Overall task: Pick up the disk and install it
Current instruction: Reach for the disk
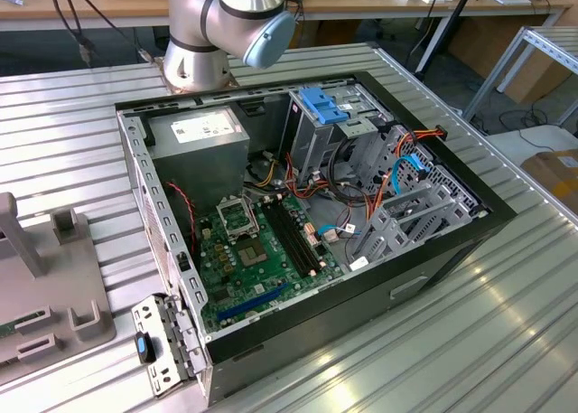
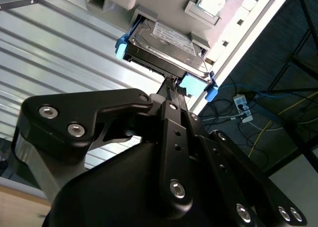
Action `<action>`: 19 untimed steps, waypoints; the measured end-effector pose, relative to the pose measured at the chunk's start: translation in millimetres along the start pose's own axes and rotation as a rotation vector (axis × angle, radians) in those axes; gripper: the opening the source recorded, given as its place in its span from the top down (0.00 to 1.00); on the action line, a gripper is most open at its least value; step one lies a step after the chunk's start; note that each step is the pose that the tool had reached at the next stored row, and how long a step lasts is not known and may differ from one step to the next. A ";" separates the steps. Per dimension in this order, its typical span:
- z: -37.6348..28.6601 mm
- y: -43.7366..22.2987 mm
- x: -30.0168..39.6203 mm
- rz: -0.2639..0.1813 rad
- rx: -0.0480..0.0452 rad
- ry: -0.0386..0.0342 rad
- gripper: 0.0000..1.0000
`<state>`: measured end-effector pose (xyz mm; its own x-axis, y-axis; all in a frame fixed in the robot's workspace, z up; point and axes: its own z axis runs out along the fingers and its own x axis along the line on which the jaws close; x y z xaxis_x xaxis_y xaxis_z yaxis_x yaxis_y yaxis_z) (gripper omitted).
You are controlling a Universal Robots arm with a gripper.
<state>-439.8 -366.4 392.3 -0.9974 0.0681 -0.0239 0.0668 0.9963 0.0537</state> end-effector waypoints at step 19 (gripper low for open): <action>-0.4 -1.5 21.8 0.000 0.0000 0.0001 0.89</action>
<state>-461.7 -366.4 392.1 -0.9974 0.0679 -0.0238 0.0666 0.9963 0.0537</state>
